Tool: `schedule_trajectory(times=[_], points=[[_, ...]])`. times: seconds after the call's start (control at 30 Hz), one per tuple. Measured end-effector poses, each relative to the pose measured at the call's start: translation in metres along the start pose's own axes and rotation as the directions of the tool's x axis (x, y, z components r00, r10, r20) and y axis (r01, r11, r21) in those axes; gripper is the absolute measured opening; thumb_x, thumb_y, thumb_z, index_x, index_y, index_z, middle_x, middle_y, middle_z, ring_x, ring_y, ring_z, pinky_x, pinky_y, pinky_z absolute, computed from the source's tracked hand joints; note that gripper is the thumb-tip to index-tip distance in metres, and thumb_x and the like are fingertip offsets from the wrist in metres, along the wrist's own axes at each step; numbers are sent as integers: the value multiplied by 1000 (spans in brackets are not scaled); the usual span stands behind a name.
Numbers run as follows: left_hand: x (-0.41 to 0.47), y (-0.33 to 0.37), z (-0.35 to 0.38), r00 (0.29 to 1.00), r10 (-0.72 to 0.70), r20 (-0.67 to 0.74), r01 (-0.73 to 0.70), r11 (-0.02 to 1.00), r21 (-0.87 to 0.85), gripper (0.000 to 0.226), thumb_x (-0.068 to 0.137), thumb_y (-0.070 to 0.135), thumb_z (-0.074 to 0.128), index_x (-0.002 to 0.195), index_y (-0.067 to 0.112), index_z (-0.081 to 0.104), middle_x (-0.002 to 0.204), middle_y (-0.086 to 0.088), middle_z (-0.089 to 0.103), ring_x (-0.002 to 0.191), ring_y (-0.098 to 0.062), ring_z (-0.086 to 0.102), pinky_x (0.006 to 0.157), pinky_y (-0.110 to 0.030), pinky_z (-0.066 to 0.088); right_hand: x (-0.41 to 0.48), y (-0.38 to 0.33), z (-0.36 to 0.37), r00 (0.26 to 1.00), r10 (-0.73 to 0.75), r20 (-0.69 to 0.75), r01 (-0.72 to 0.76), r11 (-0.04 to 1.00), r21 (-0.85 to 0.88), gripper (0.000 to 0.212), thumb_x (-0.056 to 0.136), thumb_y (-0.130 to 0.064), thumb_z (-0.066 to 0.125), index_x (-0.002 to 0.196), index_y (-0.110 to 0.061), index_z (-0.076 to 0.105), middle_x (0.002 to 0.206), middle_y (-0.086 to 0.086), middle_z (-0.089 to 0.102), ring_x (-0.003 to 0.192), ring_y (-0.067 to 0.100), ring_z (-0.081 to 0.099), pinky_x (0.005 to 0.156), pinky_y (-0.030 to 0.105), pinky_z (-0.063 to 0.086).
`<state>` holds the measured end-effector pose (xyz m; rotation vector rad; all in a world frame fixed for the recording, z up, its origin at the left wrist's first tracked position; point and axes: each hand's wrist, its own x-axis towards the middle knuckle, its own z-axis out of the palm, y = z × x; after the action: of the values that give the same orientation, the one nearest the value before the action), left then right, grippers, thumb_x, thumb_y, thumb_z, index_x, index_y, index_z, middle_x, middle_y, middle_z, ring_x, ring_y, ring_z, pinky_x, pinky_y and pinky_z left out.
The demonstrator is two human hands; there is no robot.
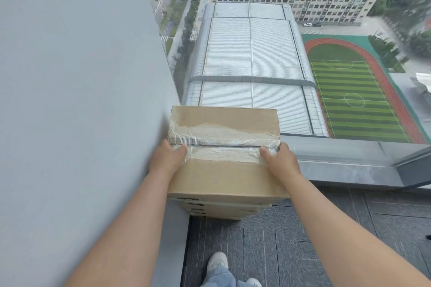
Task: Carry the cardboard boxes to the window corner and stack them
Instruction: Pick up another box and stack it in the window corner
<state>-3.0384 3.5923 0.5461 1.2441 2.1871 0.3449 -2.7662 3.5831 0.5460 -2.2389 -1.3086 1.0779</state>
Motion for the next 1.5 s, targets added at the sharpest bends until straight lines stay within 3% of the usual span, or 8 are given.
schedule_trajectory(times=[0.1, 0.3, 0.5, 0.63, 0.77, 1.23, 1.5], points=[[3, -4, 0, 999, 7, 37, -8, 1000, 7, 57, 89, 48, 47, 128, 7, 42, 130, -17, 52, 120, -34, 49, 94, -38, 40, 1, 2, 2, 1000, -9, -3, 9, 1000, 1, 60, 90, -45, 52, 134, -8, 36, 128, 12, 54, 113, 31, 52, 82, 34, 40], [-9, -16, -4, 999, 12, 49, -11, 1000, -16, 78, 90, 46, 49, 147, 6, 15, 150, -14, 31, 136, -30, 33, 108, -39, 29, -11, 12, 2, 1000, -5, 19, 5, 1000, 11, 69, 90, -43, 52, 144, -11, 24, 140, 12, 45, 124, 32, 46, 95, 38, 40], [-46, -51, 5, 998, 12, -66, -19, 994, -106, 68, 89, 40, 54, 139, 2, 30, 142, -18, 41, 129, -32, 41, 105, -40, 36, -32, 37, 5, 1000, 15, 25, -16, 1000, 5, 71, 89, -45, 53, 144, -12, 23, 137, 13, 47, 119, 32, 50, 92, 40, 44], [-61, -63, 15, 995, -50, -90, 29, 976, -216, 49, 90, 39, 53, 117, -1, 49, 120, -20, 58, 110, -34, 54, 84, -34, 41, -41, 44, 10, 1000, 9, 26, -8, 1000, -30, 64, 92, -47, 46, 139, -6, 30, 131, 17, 52, 115, 34, 52, 88, 39, 44], [-62, -59, 15, 996, -17, -87, -1, 979, -204, 42, 92, 39, 50, 108, 1, 51, 112, -19, 61, 104, -34, 56, 75, -32, 36, -43, 40, 11, 1000, -24, 19, 25, 998, -63, 56, 95, -43, 42, 134, -2, 36, 123, 19, 56, 109, 34, 54, 76, 33, 41], [-57, -61, 13, 997, 25, -73, -45, 955, -292, 35, 91, 38, 53, 106, 7, 53, 103, -11, 64, 90, -26, 57, 74, -31, 41, -45, 39, 10, 999, -51, -7, 50, 996, -70, 50, 97, -40, 40, 133, -5, 38, 123, 19, 56, 112, 35, 52, 86, 38, 43], [-56, -62, 14, 998, 24, -57, -38, 962, -271, 40, 91, 38, 53, 111, 3, 51, 109, -14, 63, 99, -31, 58, 79, -34, 44, -49, 41, 13, 999, -33, 3, 34, 997, -70, 53, 97, -40, 38, 137, -6, 32, 124, 20, 55, 111, 36, 53, 84, 38, 43]])
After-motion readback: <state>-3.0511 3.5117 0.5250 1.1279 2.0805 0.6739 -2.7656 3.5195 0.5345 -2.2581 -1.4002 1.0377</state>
